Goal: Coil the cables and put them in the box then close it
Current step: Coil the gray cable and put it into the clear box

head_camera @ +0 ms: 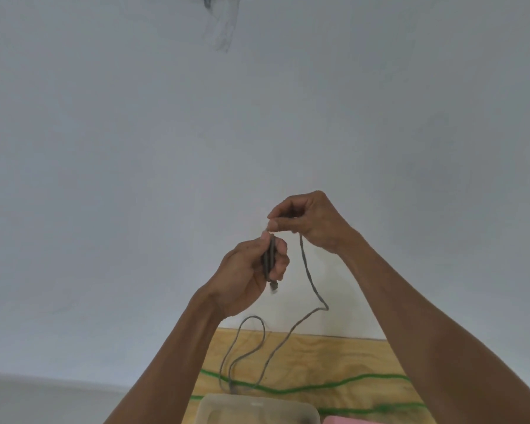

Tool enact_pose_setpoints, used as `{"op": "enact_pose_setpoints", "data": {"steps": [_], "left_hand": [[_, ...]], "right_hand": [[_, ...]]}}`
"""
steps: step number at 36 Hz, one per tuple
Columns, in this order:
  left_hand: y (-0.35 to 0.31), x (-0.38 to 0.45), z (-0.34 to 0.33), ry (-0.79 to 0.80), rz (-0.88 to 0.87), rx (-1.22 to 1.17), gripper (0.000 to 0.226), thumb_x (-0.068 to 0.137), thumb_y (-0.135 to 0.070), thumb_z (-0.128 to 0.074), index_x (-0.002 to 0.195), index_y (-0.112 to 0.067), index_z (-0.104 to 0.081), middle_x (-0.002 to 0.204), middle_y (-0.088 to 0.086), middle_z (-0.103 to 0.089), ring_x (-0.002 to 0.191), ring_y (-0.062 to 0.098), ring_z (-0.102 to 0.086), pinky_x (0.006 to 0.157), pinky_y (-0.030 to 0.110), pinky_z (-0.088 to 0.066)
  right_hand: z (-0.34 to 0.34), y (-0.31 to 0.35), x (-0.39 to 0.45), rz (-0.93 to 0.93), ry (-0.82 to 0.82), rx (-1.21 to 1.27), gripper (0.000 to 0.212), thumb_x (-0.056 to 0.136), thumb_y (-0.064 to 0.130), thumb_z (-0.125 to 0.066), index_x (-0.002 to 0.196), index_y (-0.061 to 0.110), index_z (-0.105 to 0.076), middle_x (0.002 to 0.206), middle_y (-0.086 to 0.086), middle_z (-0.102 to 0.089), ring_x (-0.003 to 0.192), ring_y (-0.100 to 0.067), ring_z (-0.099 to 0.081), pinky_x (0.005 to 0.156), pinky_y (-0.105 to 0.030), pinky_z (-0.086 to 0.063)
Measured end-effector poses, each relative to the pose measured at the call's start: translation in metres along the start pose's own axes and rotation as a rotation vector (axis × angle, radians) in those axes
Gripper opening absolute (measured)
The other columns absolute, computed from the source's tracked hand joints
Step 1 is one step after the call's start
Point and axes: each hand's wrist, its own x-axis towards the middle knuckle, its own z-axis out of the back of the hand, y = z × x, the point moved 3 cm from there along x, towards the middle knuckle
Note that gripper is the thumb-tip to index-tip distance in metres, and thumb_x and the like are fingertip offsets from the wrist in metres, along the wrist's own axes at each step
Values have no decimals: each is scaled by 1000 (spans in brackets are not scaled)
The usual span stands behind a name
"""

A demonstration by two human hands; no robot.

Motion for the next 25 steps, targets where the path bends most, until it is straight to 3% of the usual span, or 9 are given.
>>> {"op": "enact_pose_setpoints", "data": {"steps": [3, 5, 9, 13, 16, 19, 25], "left_hand": [[-5, -1, -3, 30, -52, -62, 32, 106, -24, -40, 88, -8, -62, 70, 6, -52, 61, 17, -45, 68, 30, -41], [-7, 1, -6, 55, -99, -57, 27, 104, -20, -44, 89, -8, -64, 71, 4, -51, 62, 15, -46, 68, 28, -42], [-15, 7, -6, 45, -152, -14, 26, 103, -13, -45, 95, -6, -69, 74, 5, -51, 65, 15, -49, 68, 32, -46], [-17, 13, 7, -37, -151, 21, 23, 95, -12, -52, 107, 4, -63, 74, 5, -56, 64, 14, -51, 66, 26, -47], [-13, 17, 11, -92, -154, 77, 21, 97, -9, -50, 108, 3, -64, 76, 6, -60, 66, 15, -53, 65, 28, -47], [-9, 20, 15, -176, -156, 144, 21, 102, -1, -45, 105, 1, -66, 79, 6, -66, 69, 15, -59, 71, 27, -52], [-3, 24, 21, -252, -163, 204, 21, 103, 1, -45, 104, 2, -66, 86, 10, -72, 76, 18, -70, 75, 26, -58]], "right_hand": [[-9, -19, -7, -38, -30, 102, 12, 88, 14, -73, 93, 4, -76, 73, 1, -74, 70, -28, -57, 62, -36, -45], [-19, -30, -17, -44, -3, 143, 13, 94, 10, -64, 94, 13, -76, 68, 1, -71, 66, -33, -55, 63, -43, -46], [-35, -42, -32, -85, -29, 115, 54, 97, -2, -50, 66, 36, -71, 59, 9, -62, 56, -20, -47, 56, -32, -42], [-44, -54, -43, -157, -2, 31, 37, 102, 13, -51, 73, 29, -69, 67, 4, -63, 58, -17, -44, 49, -25, -39], [-44, -56, -45, -146, 33, -136, 27, 102, 10, -47, 85, 16, -67, 69, 9, -66, 55, -13, -44, 52, -19, -38], [-45, -52, -46, -84, 54, -353, 30, 101, 7, -47, 79, 20, -63, 55, 19, -59, 46, -2, -48, 55, -10, -36], [-43, -51, -44, -88, 44, -541, 22, 100, 24, -53, 83, 21, -68, 69, 7, -69, 55, 6, -60, 56, -7, -39]]}}
